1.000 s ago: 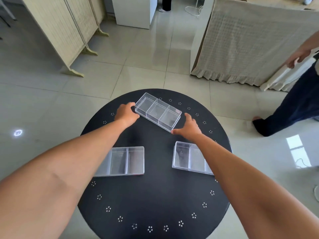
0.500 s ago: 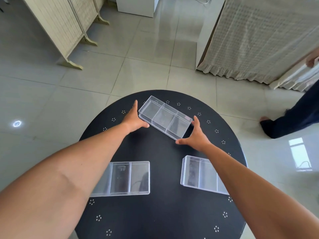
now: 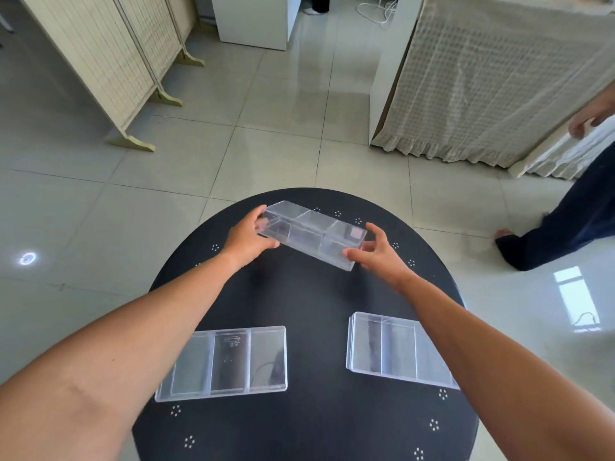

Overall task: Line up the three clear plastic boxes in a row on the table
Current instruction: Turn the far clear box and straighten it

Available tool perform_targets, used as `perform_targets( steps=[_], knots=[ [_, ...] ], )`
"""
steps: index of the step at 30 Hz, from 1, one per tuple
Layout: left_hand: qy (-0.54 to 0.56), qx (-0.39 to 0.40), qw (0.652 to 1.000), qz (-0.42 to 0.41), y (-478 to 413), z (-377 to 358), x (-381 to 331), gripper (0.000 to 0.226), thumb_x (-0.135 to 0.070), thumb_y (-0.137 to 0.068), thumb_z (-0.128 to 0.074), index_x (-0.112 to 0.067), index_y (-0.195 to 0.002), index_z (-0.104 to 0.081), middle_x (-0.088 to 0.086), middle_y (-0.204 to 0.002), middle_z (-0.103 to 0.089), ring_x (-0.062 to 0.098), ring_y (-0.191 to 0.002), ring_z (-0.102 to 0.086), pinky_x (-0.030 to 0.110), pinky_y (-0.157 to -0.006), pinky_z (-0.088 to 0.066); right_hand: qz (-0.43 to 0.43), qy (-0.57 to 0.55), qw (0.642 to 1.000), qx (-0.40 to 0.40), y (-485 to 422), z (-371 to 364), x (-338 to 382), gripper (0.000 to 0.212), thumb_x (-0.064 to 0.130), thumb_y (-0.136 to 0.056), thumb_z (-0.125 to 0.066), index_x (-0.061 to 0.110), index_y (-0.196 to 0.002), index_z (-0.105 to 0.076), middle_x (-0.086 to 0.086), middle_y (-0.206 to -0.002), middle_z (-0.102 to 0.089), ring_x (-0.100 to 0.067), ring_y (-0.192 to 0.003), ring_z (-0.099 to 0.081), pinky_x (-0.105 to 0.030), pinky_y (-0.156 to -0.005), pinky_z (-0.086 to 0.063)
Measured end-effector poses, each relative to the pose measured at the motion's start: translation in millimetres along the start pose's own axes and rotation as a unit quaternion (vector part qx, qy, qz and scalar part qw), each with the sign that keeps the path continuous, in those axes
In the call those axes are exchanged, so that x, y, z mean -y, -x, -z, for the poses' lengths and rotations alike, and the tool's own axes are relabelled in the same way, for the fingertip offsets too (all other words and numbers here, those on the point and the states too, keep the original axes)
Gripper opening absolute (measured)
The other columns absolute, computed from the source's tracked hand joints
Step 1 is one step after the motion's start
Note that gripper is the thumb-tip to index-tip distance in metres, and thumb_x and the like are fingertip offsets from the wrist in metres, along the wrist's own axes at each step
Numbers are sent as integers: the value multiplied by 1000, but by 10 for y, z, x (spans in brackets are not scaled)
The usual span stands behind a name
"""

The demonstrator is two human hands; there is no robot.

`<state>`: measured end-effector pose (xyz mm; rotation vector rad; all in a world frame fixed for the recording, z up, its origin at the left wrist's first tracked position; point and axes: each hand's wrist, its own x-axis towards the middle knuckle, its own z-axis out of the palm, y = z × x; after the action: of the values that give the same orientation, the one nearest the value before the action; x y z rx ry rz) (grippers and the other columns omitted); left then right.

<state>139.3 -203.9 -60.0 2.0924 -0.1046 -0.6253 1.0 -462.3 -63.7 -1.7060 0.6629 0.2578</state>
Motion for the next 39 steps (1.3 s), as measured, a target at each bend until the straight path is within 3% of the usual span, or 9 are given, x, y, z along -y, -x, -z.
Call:
perform_targets(
  steps=[4,7,11,15,20,25,28,33,39],
  knots=[
    [-14,-25,999,-41,64,58,-127,88,-9,-69,-82,-29,-144,-43,-3,-131,-63,12,-116,-62,33,-107,-44,-45,-78,996,4,37,85,199,61,53,-76,-67,20,-126,-53,-8,-93,-60,-26,-84,-60,-36,-75,-55],
    [-34,-59,997,-36,112,62,-197,74,-15,-71,-81,-26,-139,-52,-2,-120,-69,15,-107,-66,32,-101,-48,-95,-94,991,21,88,101,280,68,70,-81,-55,17,-124,-58,-20,-104,-66,-35,-80,-65,-37,-70,-56],
    [-21,-118,993,8,166,43,-214,56,-20,-76,-78,-20,-130,-61,5,-116,-71,21,-109,-65,34,-100,-47,-127,-86,987,47,134,32,356,78,82,-79,-42,15,-117,-58,-11,-109,-63,-36,-80,-66,-35,-64,-55],
    [14,-138,989,58,212,24,-190,54,-24,-74,-77,-21,-126,-64,4,-117,-72,23,-106,-67,40,-97,-52,-103,-33,994,33,122,-104,381,40,50,-89,-62,14,-105,-60,-4,-100,-57,-28,-76,-63,-36,-68,-52],
    [56,-136,986,78,211,-49,-209,50,-18,-79,-73,-18,-127,-63,4,-119,-70,22,-110,-65,36,-98,-49,-103,-21,993,-52,7,-240,301,15,25,-95,-60,11,-92,-60,-3,-89,-61,-28,-74,-69,-37,-64,-59],
    [103,-113,986,67,158,-144,-226,39,-9,-83,-66,-17,-121,-66,4,-119,-70,18,-98,-63,35,-93,-52,-120,-37,987,-99,-139,-267,201,14,18,-94,-59,4,-95,-60,-8,-83,-64,-30,-71,-69,-39,-63,-61],
    [119,-99,986,67,117,-164,-254,42,-6,-87,-63,-13,-128,-60,5,-128,-66,17,-104,-61,32,-95,-48,-126,-45,985,-112,-175,-274,200,7,10,-95,-54,5,-93,-58,-11,-77,-62,-28,-67,-64,-37,-62,-60],
    [117,-79,989,52,85,-188,-328,41,0,-91,-57,-4,-132,-55,10,-134,-61,12,-103,-53,24,-88,-39,-122,-44,985,-117,-280,-263,157,15,3,-94,-48,9,-95,-61,-15,-80,-66,-24,-70,-62,-40,-73,-61],
    [112,-55,991,38,18,-198,-341,40,-1,-93,-54,-14,-130,-58,7,-136,-60,11,-104,-52,22,-87,-37,-111,-33,985,-130,-345,-270,137,26,-3,-95,-43,12,-102,-63,-15,-86,-65,-14,-59,-56,-28,-63,-56]
  ],
)
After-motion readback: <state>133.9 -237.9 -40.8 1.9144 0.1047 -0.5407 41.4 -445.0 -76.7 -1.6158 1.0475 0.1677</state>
